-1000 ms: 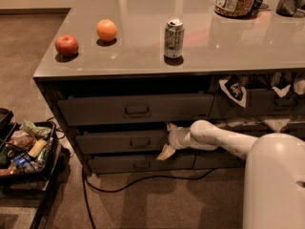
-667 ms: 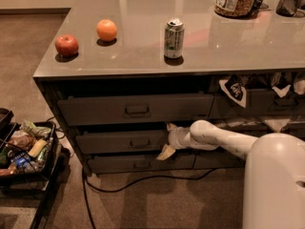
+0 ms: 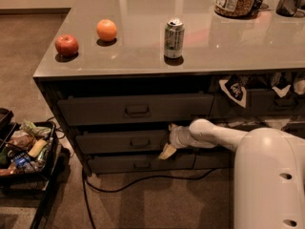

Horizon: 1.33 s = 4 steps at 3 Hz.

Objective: Open middle drawer

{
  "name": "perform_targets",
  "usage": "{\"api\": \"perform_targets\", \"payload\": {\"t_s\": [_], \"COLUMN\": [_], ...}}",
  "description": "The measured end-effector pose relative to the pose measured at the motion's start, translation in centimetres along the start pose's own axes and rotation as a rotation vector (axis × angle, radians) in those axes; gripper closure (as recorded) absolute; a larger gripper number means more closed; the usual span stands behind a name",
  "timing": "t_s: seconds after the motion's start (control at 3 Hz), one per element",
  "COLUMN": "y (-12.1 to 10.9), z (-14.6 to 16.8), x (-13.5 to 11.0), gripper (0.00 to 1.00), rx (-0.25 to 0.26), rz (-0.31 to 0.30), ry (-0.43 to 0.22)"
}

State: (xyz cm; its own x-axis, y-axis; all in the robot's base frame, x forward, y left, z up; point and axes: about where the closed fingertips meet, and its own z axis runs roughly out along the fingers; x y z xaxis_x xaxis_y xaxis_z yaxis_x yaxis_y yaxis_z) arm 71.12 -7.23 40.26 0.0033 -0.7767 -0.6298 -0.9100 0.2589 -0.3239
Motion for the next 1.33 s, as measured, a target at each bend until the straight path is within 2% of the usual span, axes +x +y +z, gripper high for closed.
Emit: {"api": "perform_targets", "payload": {"t_s": [0.33, 0.67, 1.0, 1.33], "y": [0.00, 0.01, 0.02, -0.24], "z": [0.00, 0.02, 0.01, -0.55], "x": [0.00, -0.01, -0.02, -0.52], "gripper": [0.19, 0.44, 0.47, 0.56], "rx": [0.000, 0.000, 0.000, 0.000], "rz": [0.000, 0.000, 0.000, 0.000], "ry": [0.000, 0.000, 0.000, 0.000]}}
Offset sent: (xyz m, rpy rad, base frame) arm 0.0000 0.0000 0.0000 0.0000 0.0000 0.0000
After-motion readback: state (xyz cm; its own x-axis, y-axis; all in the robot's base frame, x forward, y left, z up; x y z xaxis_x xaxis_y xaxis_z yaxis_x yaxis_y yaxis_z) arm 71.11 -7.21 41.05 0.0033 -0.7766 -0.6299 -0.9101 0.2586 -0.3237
